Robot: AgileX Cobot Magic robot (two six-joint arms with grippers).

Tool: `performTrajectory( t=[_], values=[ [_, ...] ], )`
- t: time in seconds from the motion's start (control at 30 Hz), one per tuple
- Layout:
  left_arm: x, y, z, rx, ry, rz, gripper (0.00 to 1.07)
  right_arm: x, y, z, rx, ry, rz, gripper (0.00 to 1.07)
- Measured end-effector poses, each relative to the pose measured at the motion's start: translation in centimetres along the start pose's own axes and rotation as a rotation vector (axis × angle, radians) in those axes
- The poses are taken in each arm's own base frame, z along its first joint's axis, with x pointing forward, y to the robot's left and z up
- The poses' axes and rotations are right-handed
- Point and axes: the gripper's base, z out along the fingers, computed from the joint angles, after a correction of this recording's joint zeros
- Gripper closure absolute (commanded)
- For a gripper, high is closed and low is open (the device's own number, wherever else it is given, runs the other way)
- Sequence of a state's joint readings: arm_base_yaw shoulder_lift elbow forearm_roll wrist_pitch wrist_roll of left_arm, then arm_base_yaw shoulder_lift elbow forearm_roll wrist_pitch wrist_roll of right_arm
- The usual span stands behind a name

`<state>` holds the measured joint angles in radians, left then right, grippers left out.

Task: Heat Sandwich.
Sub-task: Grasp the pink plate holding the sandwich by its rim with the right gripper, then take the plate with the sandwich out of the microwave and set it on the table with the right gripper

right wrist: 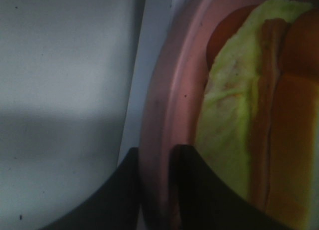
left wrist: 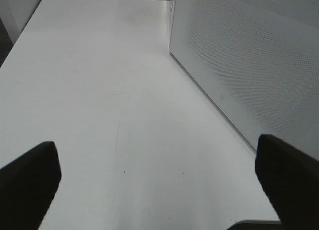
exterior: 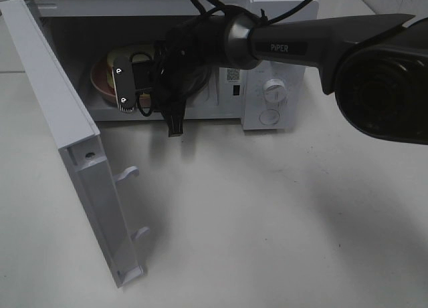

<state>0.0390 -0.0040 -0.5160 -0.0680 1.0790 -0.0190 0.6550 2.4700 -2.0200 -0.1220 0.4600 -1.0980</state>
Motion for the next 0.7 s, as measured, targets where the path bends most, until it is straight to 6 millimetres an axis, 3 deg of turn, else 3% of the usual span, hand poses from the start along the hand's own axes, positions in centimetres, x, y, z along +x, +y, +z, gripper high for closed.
performTrajectory(
  t=[0.27,0.7],
  values=[
    [0.0,0.0,0.0,0.000,0.000,0.000,0.07,0.1,-0.7,-1.4,0.000,0.010,-0.032,1.07],
    [0.0,0.0,0.0,0.000,0.000,0.000,0.07,1.3,1.4,-3.3,-0.048,0.034,-0.210,1.07]
  ],
)
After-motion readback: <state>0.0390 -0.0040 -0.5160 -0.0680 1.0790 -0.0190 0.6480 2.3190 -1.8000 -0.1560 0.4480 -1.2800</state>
